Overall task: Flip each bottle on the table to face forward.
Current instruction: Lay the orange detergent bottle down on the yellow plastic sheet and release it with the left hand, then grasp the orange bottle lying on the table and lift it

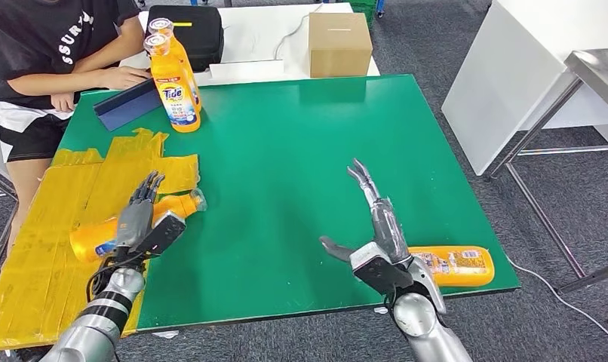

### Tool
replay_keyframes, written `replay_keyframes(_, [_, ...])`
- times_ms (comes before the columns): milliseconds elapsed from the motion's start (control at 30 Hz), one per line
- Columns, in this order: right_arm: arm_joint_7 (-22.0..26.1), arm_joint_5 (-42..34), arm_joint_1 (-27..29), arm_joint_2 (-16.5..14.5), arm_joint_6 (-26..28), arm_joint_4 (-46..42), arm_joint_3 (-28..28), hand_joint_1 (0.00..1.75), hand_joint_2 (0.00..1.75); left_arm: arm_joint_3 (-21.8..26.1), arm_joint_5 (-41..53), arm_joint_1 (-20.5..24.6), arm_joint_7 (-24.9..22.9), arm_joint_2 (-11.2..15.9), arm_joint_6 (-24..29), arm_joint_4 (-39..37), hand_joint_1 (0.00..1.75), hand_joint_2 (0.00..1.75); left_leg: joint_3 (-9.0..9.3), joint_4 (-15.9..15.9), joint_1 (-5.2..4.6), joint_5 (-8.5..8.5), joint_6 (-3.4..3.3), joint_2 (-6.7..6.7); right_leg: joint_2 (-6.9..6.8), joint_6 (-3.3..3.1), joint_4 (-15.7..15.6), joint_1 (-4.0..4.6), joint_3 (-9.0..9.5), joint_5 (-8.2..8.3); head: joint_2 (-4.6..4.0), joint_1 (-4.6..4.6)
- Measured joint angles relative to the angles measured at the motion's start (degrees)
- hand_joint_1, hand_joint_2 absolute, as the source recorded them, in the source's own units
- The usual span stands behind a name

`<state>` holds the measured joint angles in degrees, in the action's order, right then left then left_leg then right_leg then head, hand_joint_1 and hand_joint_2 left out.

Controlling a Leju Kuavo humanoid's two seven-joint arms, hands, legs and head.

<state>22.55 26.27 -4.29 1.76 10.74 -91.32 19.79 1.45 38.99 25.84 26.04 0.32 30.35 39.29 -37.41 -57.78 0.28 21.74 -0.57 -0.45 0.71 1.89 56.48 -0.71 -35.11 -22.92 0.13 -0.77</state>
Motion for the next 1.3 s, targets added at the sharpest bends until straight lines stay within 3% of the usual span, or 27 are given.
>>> replay_keyframes(167, [-0.5,8.05,0.76,2.61,2.21,-0.65,1.14,0.0,1.75,-0.58,-6.68,-3.09,1.36,-0.96,-0.22,7.32,0.0,1.75,-0.09,-0.02,0.0,0.01,0.0,0.03,0.01,0.01,0.0,0.0,-0.08,-0.01,0.0,0.0])
replay_keyframes(367, [-0.33,12.29,3.01,6.67,3.26,-3.13,1.54,0.0,1.75,-0.56,-13.39,-7.39,2.52,-1.8,-2.91,17.27,0.0,1.75,-0.2,-0.02,0.0,0.13,0.03,0.02,0.02,-0.01,-0.01,0.04,-0.18,-0.06,0.0,-0.01])
replay_keyframes(733, [-0.36,12.96,3.66,8.49,3.38,-4.31,1.57,0.0,1.75,-0.55,-14.14,-9.01,2.68,-2.23,-3.46,22.05,0.0,1.75,-0.21,-0.02,0.01,0.13,0.02,0.05,0.02,-0.01,-0.01,0.05,-0.19,-0.05,0.0,-0.02])
replay_keyframes(867, [-1.57,16.93,4.49,9.99,3.79,-4.78,1.59,0.0,1.75,0.1,-20.47,-10.84,4.64,-2.65,-6.7,25.0,0.0,1.75,-0.21,-0.02,0.01,0.15,0.0,0.08,0.02,-0.01,-0.01,0.03,-0.2,-0.06,0.0,-0.02])
replay_keyframes(1033, [-4.01,20.87,9.15,14.86,2.61,-7.16,-0.33,0.0,1.75,1.67,-26.76,-16.26,6.28,-3.57,-9.36,33.54,0.0,1.75,-0.24,-0.02,-0.06,0.28,-0.1,0.0,0.01,0.18,-0.04,-0.07,-0.19,-0.21,0.0,-0.02])
replay_keyframes(1300, [-9.58,22.09,17.93,27.11,-4.5,-9.57,-7.35,0.0,1.75,2.65,-30.89,-20.95,6.62,-5.01,-13.73,39.75,0.0,1.75,-0.23,-0.02,-0.19,0.42,-0.26,-0.05,0.0,0.31,-0.06,-0.2,-0.16,-0.29,0.0,-0.04])
